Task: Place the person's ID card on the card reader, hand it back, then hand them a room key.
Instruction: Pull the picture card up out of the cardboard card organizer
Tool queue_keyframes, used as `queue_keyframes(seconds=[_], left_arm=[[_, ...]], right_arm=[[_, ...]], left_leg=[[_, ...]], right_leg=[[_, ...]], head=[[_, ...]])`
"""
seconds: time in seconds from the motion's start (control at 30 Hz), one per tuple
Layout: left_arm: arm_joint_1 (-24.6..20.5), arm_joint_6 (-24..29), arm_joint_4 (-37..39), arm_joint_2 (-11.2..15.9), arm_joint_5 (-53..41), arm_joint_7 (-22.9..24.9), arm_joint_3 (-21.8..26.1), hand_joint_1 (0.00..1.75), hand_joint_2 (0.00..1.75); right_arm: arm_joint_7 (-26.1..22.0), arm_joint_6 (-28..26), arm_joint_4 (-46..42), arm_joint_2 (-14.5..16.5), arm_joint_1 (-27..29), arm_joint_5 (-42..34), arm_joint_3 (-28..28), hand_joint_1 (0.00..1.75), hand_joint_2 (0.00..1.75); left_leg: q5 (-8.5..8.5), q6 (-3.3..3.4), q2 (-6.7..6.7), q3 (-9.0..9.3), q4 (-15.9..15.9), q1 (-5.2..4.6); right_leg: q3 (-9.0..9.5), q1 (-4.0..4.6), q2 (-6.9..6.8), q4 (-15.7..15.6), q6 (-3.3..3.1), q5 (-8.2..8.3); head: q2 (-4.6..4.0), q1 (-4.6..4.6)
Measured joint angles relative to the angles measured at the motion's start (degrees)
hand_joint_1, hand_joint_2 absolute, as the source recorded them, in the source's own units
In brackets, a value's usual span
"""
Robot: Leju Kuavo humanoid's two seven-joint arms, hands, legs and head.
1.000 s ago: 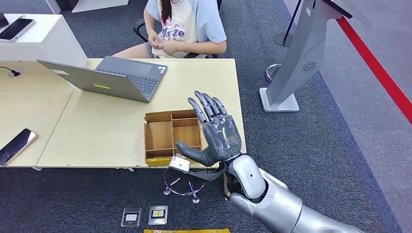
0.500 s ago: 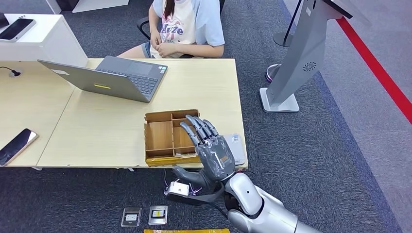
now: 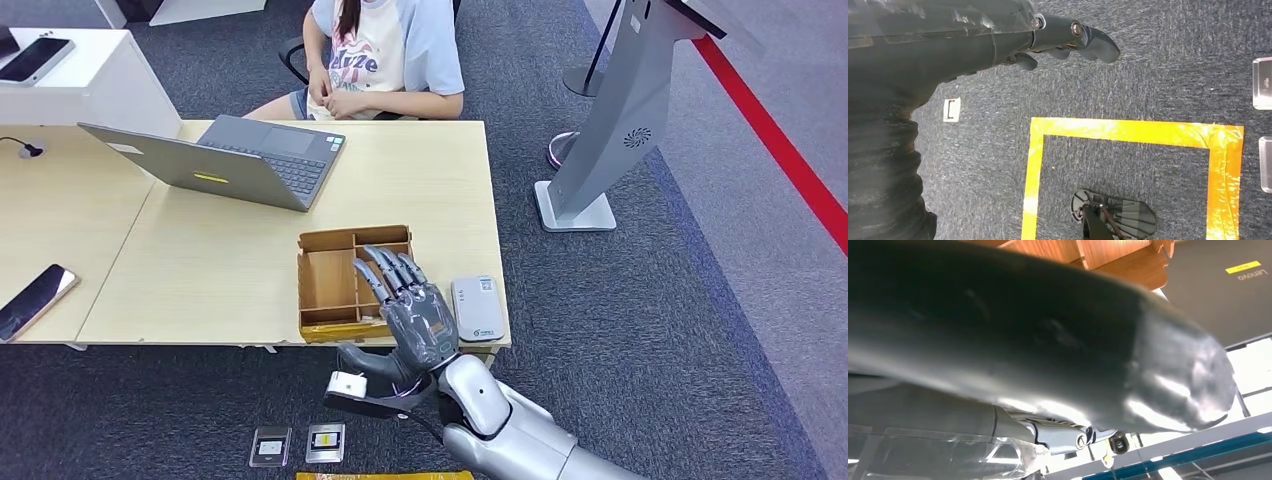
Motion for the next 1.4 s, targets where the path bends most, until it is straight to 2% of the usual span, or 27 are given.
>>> queue_keyframes(seconds=[0.2,0.4,0.67,1.2,1.4], left_arm=[[0.1,0.3,-0.1,0.0,0.2,0.2,0.0,0.0,1.75],[0.0,0.6,-0.3,0.0,0.2,1.4,0.0,0.0,1.75],[-0.2,1.1,-1.0,0.0,0.8,2.5,-0.1,0.0,1.75],[-1.8,1.4,-1.6,0.0,2.1,3.9,-0.9,0.0,1.75],[-2.1,1.4,-2.0,0.0,2.3,4.5,-1.7,0.0,1.75]], right_arm=[[0.1,-0.2,5.2,2.6,-1.2,4.4,0.1,0.0,0.0],[1.2,-0.2,8.8,4.0,-1.6,9.0,0.2,0.0,0.0],[2.3,-0.3,13.8,5.4,-2.3,10.9,0.0,0.0,0.0],[9.8,0.0,24.4,6.2,-6.6,15.1,0.3,0.0,0.0],[11.3,-0.1,26.7,5.8,-7.3,15.1,0.5,0.0,0.0]], left_leg=[[0.0,0.0,0.0,0.0,0.0,0.0],[0.0,0.0,0.0,0.01,0.0,0.0],[0.0,0.0,0.0,0.02,0.0,0.0],[0.01,0.0,0.0,0.02,0.0,0.0],[0.01,0.0,0.0,0.02,0.0,0.0]], right_leg=[[0.0,0.0,0.0,0.0,0.0,0.0],[-0.01,0.0,0.0,0.0,0.0,0.0],[-0.01,0.0,0.01,0.0,0.0,0.0],[-0.01,0.0,0.01,0.0,0.0,0.0],[-0.02,0.0,0.01,0.0,0.0,0.0]], head=[[-0.01,0.01],[-0.02,0.01],[0.0,0.01],[0.0,0.01],[0.0,0.01]])
